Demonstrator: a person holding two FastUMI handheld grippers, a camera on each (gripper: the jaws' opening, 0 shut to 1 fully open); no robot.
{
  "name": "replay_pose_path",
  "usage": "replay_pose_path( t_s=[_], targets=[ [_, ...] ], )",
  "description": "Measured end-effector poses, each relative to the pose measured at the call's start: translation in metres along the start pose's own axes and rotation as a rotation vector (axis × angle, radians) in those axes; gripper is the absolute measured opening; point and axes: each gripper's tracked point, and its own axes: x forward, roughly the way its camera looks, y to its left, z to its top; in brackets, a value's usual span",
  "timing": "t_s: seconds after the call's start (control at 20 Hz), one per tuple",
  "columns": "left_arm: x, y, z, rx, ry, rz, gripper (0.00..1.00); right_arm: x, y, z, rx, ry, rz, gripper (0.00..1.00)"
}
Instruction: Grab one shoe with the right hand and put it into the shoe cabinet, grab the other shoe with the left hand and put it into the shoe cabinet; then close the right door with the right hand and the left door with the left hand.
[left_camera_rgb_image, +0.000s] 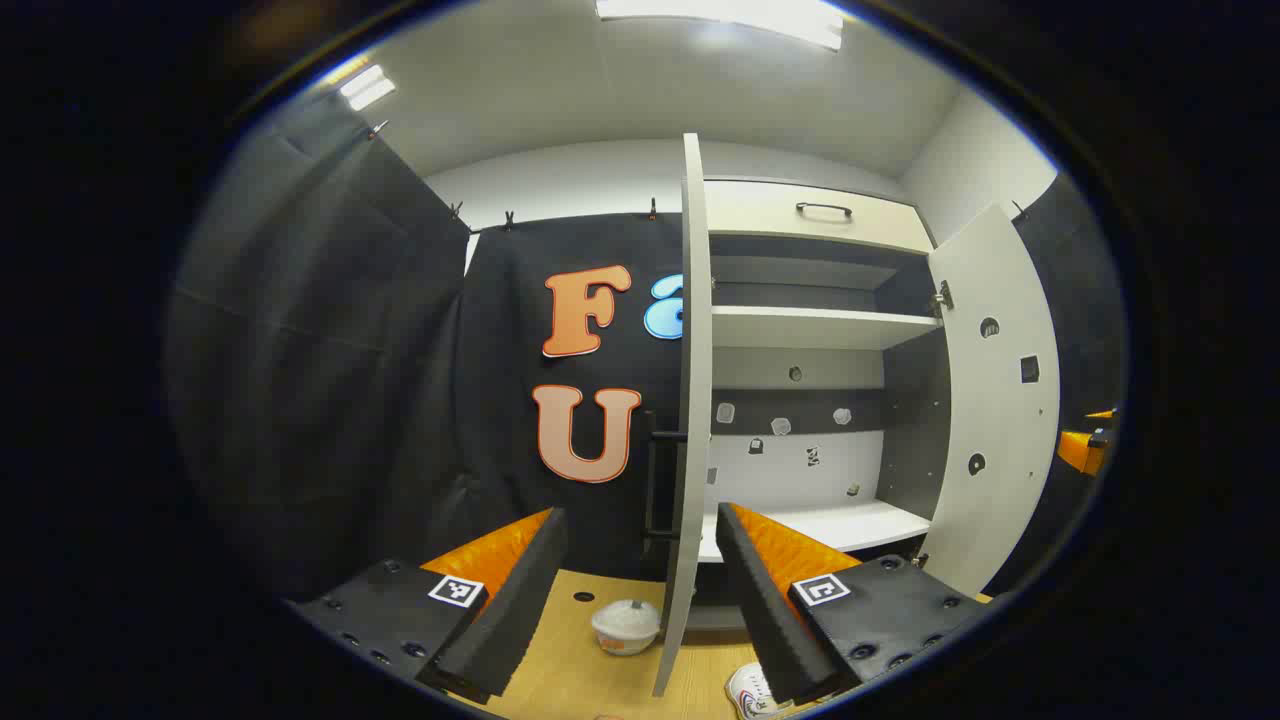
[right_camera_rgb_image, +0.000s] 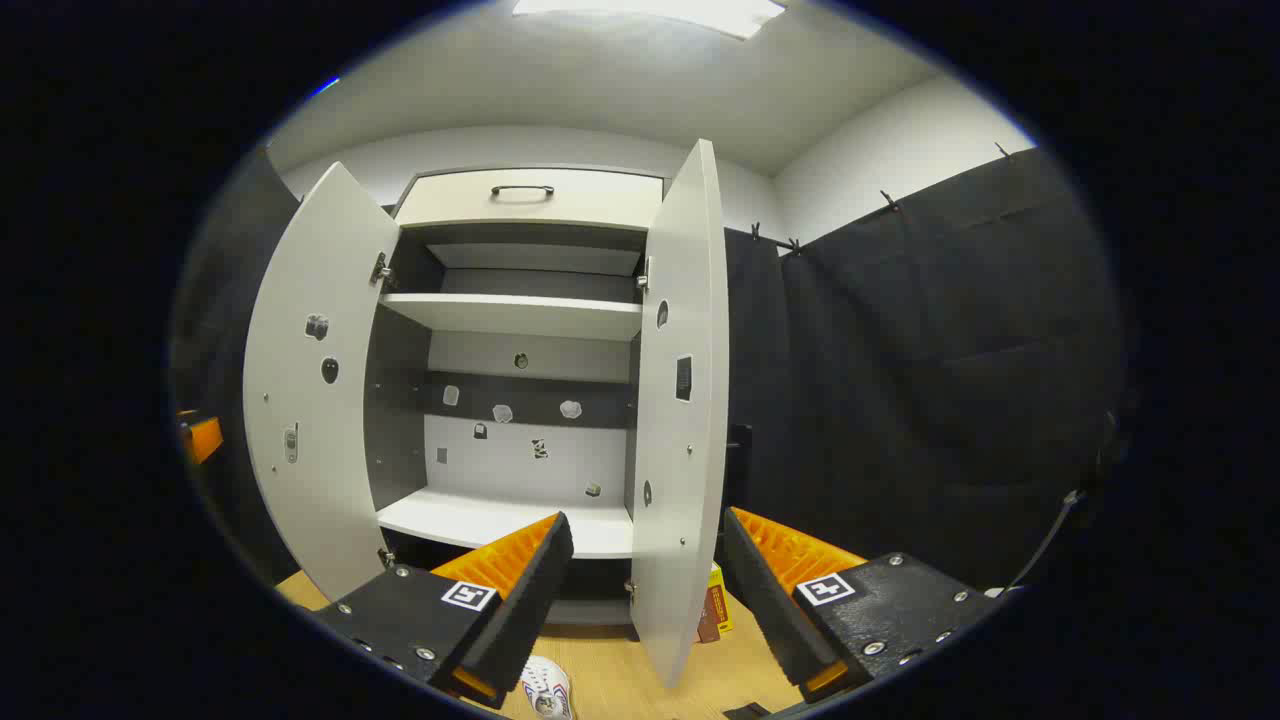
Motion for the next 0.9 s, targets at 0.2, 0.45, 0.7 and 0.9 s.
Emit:
replay_pose_path(
  t_s=[0.2, 0.45, 0.7, 0.9],
  targets=[
    [0.0, -0.002, 0.003, 0.003, -0.004, -0.01, 0.96, -0.001, 0.0, 0.0, 0.009, -0.005, -0.005, 0.93],
    [-0.001, -0.006, 0.003, 0.009, -0.004, -0.017, 0.96, -0.003, -0.001, -0.002, 0.002, -0.004, -0.006, 0.93],
    [-0.005, -0.012, 0.002, 0.012, 0.0, -0.023, 0.96, -0.001, -0.001, -0.009, -0.004, 0.007, -0.004, 0.93],
    [-0.004, -0.015, -0.003, 0.012, 0.01, -0.023, 0.96, 0.006, 0.007, -0.033, -0.013, 0.038, 0.006, 0.93]
  ],
)
